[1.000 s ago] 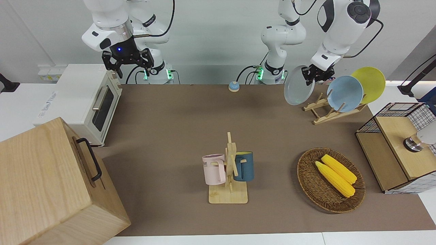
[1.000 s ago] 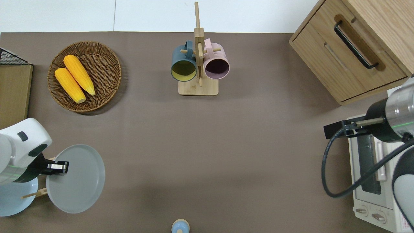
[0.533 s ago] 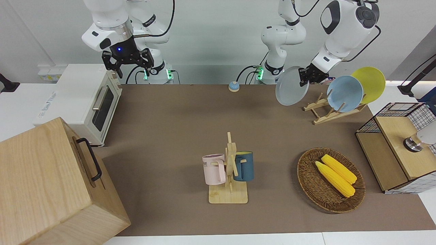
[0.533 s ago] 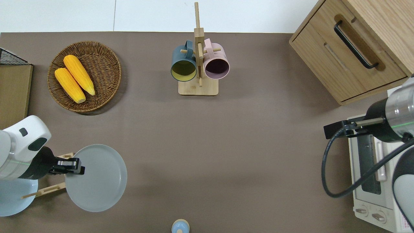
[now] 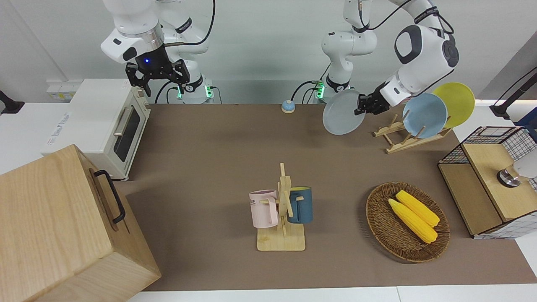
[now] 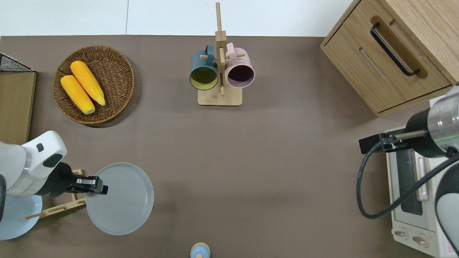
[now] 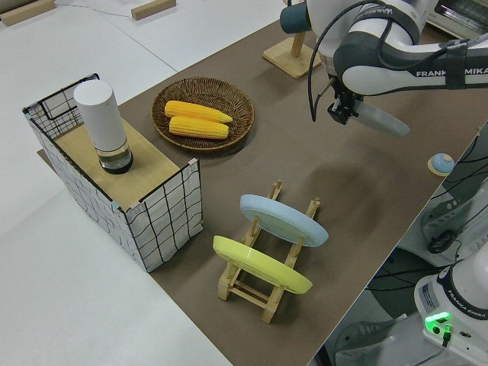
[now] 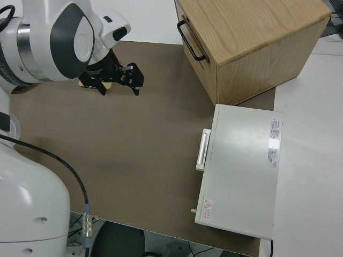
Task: Pick gray plate from low plate rack and place it on table with left arm
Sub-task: 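Lift the gray plate out of the rack with the left gripper, then lower the gray plate flat onto the table beside the rack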
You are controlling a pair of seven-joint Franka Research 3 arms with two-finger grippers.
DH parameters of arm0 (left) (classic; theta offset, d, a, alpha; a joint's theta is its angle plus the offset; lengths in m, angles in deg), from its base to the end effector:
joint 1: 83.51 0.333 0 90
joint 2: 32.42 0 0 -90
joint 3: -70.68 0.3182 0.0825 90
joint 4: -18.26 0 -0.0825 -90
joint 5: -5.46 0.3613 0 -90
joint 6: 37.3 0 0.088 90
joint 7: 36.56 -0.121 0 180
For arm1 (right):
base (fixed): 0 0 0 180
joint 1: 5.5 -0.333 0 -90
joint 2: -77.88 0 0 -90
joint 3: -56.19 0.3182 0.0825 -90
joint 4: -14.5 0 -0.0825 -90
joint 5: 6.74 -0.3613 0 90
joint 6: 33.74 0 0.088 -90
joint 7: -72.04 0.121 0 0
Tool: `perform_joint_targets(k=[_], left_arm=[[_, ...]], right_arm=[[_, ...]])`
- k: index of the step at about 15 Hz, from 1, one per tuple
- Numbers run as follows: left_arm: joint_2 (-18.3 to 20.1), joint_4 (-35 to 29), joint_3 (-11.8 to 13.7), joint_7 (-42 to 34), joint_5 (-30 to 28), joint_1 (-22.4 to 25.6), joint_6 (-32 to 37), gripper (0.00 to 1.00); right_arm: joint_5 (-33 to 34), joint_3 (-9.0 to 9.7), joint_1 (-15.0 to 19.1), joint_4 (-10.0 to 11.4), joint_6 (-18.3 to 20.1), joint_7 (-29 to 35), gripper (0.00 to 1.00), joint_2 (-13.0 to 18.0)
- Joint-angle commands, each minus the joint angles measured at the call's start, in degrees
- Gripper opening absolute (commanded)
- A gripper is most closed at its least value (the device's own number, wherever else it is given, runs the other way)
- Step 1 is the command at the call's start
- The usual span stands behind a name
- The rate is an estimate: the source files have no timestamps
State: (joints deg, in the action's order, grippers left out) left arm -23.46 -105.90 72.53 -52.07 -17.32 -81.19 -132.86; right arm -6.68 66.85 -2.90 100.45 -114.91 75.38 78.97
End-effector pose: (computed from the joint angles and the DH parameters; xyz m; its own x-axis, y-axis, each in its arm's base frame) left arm 0.4419 -0.0108 0.4455 0.9613 -0.1424 -0.2358 -0.0270 -0.9006 0.4338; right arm 0.5039 0.0723 0.6407 0.9946 0.0816 -0.0643 0.0823 -0.9966 0.0083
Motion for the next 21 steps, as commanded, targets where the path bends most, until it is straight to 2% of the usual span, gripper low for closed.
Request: perform_joint_targets(k=[1, 4, 7, 11, 19, 20, 21], left_arm=[[-1.66, -4.07, 0.43, -12.31, -5.08, 5.13, -1.20, 0.00], [-3.60, -4.60, 0.43, -15.77, -5.17, 5.94, -2.60, 0.00], [-3.78, -7.94, 0.34, -18.05, -5.17, 5.32, -6.82, 0.00], [-4.04, -9.17, -0.63, -18.14, -5.08, 5.06, -9.37, 0.00], [-5.44, -9.44, -0.80, -18.14, -4.91, 3.39, -10.79, 0.00], [-5.44, -9.35, -0.80, -18.14, -4.65, 3.13, -10.79, 0.04], [-5.62, -9.18, -0.80, -18.06, -4.47, 2.95, -10.79, 0.14]], right_arm=[[-0.59, 0.32, 0.56, -0.35, 0.75, -0.08, 0.990, 0.14], [-0.59, 0.32, 0.56, -0.35, 0.75, -0.08, 0.990, 0.14], [-0.59, 0.32, 0.56, -0.35, 0.75, -0.08, 0.990, 0.14], [-0.59, 0.32, 0.56, -0.35, 0.75, -0.08, 0.990, 0.14], [-0.59, 0.32, 0.56, -0.35, 0.75, -0.08, 0.987, 0.14], [-0.59, 0.32, 0.56, -0.35, 0.75, -0.08, 0.987, 0.14], [-0.59, 0.24, 0.56, -0.35, 0.75, -0.08, 0.987, 0.14]])
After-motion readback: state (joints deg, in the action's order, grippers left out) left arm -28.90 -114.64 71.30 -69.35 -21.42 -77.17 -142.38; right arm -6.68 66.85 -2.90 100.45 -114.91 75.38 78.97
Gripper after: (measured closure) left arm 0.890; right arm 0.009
